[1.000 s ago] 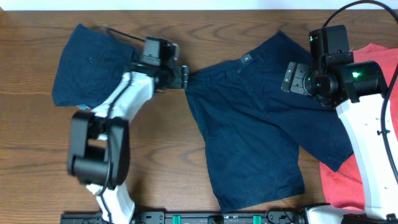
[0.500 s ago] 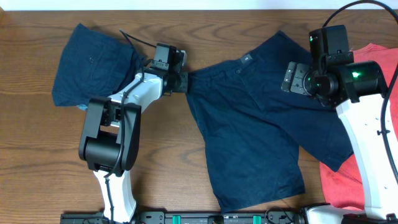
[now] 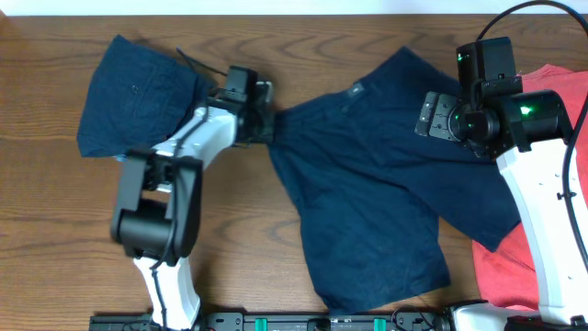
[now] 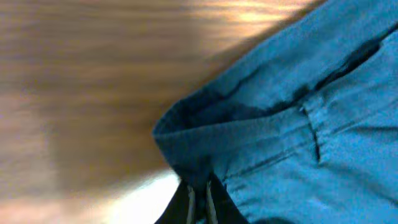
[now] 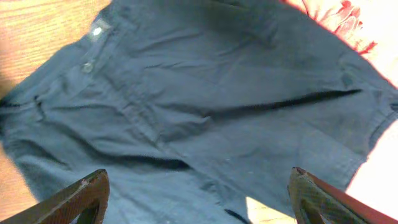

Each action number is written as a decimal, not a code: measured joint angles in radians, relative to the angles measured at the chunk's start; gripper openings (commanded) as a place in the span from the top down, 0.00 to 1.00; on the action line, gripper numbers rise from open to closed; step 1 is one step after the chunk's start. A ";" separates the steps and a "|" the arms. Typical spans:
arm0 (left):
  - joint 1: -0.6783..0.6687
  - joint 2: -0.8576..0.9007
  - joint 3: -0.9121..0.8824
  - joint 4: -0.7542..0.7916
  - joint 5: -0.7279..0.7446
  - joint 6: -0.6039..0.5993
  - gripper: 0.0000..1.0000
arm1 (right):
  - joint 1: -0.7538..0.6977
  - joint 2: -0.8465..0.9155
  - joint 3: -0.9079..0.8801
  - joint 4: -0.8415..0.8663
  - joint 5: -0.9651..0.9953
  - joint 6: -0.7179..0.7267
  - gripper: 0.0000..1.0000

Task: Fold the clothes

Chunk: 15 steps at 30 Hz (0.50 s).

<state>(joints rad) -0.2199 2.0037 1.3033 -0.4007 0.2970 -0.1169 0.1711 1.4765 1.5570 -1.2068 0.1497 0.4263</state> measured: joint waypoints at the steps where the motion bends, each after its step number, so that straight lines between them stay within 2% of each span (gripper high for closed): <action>1: 0.022 -0.030 -0.001 -0.038 -0.011 -0.003 0.94 | 0.000 0.000 0.000 -0.001 0.000 -0.001 0.09; 9: 0.227 -0.322 0.001 -0.317 -0.117 -0.014 0.92 | 0.000 0.000 0.000 0.000 0.000 -0.001 0.08; 10: 0.239 -0.340 0.001 -0.341 -0.124 -0.013 0.84 | 0.000 0.000 0.000 0.000 0.000 -0.001 0.08; 11: 0.246 -0.351 0.001 -0.360 -0.130 -0.010 0.68 | 0.000 0.000 0.000 0.000 0.000 -0.001 0.08; 12: 0.248 -0.357 0.001 -0.379 -0.135 -0.015 0.60 | 0.000 0.001 0.000 0.000 0.000 -0.001 0.08; 15: 0.248 -0.354 0.000 -0.417 -0.140 -0.014 0.52 | -0.003 0.014 0.000 0.000 0.000 0.002 0.10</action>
<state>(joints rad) 0.0277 1.6493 1.3037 -0.8177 0.1566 -0.1314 0.1680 1.4906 1.5566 -1.2072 0.1497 0.4282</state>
